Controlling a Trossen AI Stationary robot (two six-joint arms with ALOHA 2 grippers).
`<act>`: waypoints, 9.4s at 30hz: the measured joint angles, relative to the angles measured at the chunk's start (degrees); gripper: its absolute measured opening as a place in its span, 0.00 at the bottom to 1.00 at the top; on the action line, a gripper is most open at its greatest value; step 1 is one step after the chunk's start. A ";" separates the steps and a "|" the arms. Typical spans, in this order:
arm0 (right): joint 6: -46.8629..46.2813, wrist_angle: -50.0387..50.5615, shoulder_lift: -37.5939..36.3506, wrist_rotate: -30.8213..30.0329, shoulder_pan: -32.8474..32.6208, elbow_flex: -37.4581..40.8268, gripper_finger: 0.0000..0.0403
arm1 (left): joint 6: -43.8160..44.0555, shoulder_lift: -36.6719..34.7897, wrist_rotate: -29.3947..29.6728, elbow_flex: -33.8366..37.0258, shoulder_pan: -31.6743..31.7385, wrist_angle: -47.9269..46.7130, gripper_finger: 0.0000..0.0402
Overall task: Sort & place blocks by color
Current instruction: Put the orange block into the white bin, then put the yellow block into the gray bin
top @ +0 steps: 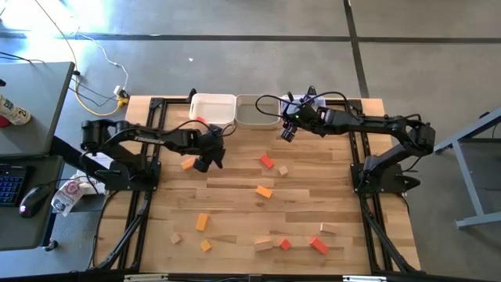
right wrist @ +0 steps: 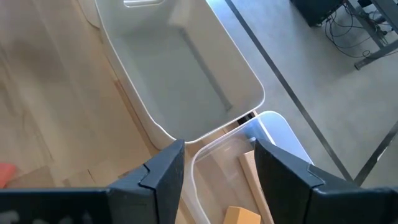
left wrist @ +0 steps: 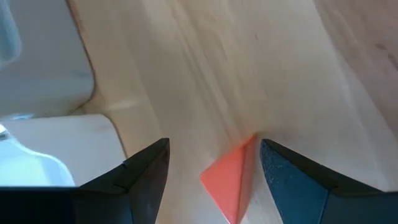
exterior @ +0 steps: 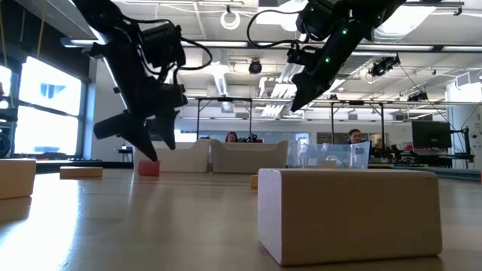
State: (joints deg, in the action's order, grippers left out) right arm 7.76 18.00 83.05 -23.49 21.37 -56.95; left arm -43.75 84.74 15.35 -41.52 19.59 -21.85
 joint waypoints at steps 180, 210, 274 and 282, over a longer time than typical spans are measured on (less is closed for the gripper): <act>-13.12 17.06 5.80 23.40 23.89 -7.08 0.45 | 33.48 1.17 -13.22 -12.31 28.94 16.87 0.43; -12.91 18.60 17.80 19.54 23.47 -7.09 0.45 | 33.51 1.17 -13.19 -12.31 28.98 16.51 0.43; -15.02 -18.67 12.67 22.09 7.12 -6.91 0.25 | 36.09 1.17 -13.22 -12.28 25.19 7.36 0.43; -16.47 -17.27 17.28 20.50 6.38 -6.86 0.26 | 38.12 1.17 -13.22 -12.28 22.43 1.39 0.43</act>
State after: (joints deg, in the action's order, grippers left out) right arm -8.70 0.73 100.32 -2.98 27.75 -63.81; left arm -5.63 85.91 2.13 -53.80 42.03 -20.46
